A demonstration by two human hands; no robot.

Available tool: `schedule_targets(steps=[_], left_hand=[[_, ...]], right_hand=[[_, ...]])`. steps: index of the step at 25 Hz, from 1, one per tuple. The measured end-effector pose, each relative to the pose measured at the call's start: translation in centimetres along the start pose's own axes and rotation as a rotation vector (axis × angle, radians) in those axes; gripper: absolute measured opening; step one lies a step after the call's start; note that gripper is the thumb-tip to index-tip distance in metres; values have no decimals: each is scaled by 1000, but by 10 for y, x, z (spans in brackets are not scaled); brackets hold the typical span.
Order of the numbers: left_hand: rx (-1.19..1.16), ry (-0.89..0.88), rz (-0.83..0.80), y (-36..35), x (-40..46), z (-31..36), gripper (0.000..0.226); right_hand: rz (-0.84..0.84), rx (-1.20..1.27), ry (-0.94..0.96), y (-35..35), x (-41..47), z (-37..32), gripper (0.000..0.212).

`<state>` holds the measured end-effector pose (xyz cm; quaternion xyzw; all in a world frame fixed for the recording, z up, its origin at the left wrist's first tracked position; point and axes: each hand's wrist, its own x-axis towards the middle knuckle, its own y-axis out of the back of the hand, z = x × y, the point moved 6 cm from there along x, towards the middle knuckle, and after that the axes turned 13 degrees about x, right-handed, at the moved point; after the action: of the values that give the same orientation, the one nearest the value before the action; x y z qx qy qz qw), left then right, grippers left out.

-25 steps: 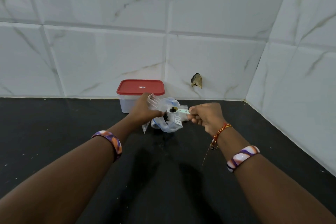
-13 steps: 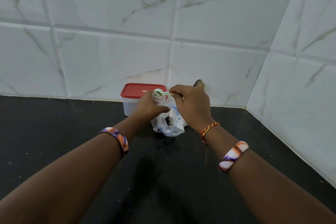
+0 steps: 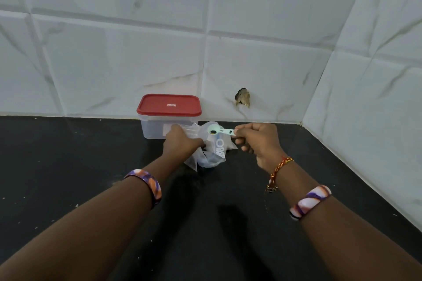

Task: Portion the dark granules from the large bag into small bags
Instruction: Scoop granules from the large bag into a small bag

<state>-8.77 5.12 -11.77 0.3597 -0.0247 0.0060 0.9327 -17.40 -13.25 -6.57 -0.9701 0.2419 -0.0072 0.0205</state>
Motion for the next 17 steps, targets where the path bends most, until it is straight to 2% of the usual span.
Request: schedule_targets(steps=[3, 5, 7, 8, 9, 10, 11, 12, 14, 17], left_hand=[[-115, 109, 35, 4, 11, -9, 55], [-140, 124, 21, 5, 15, -12, 49], [-117, 81, -8, 6, 16, -10, 43], [-114, 62, -7, 8, 15, -9, 39], [-130, 57, 8, 10, 15, -8, 36], [-167, 64, 27, 12, 16, -8, 34], [-232, 86, 42, 13, 16, -5, 32], [-320, 121, 43, 12, 17, -1, 33], [-466, 179, 5, 1, 20, 14, 42], [-445, 99, -67, -19, 26, 45, 58]], right_hand=[[-16, -259, 162, -9, 13, 8, 14], [-111, -650, 395, -38, 10, 9, 13], [-175, -1036, 693, -72, 0, 9, 2], [-194, -1110, 709, -81, -4, 12, 14], [-169, -1172, 808, -87, -4, 13, 21], [-211, -1147, 701, -89, 2, 18, 16], [-200, -1123, 713, -89, 10, 21, 9], [-199, -1043, 531, -83, 22, 29, 14], [-170, -855, 304, -67, 39, 40, 23], [-27, -475, 67, -40, 58, 53, 18]])
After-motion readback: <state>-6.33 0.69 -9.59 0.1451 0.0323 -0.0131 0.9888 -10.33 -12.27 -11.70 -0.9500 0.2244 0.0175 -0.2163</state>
